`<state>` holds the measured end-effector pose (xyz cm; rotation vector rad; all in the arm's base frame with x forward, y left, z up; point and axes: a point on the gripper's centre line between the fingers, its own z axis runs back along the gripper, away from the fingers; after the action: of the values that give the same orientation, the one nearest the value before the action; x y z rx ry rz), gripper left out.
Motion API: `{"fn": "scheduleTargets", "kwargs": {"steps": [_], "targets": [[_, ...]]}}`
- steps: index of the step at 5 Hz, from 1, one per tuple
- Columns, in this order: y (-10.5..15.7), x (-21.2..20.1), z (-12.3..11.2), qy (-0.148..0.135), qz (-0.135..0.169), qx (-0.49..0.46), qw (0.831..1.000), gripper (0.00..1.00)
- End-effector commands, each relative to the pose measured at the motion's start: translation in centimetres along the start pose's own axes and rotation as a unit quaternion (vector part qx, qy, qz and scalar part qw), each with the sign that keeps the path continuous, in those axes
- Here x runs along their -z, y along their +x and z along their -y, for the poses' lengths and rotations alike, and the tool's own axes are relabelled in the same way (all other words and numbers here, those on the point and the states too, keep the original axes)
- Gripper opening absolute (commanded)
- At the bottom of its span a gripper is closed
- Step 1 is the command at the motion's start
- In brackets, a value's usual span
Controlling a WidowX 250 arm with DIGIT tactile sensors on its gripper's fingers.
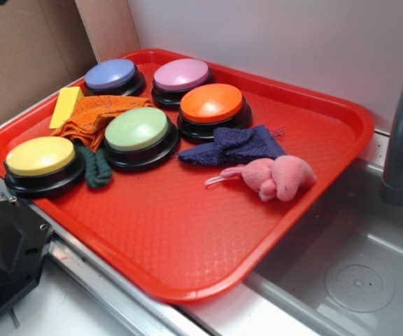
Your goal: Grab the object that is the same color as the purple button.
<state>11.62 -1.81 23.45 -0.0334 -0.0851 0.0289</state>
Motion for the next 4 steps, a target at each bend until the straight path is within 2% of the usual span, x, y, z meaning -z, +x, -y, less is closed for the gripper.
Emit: {"fn": "scheduleTargets", "kwargs": {"steps": [1, 2, 4], "targets": [[0.0, 0.0, 0.0, 0.000, 0.000, 0.000, 1.000, 1.00], [2.5, 1.8, 1.4, -0.017, -0.019, -0.007, 1.000, 1.00], [7.2, 5.5, 4.5, -0.038, 0.009, -0.112, 0.993, 1.00]]}}
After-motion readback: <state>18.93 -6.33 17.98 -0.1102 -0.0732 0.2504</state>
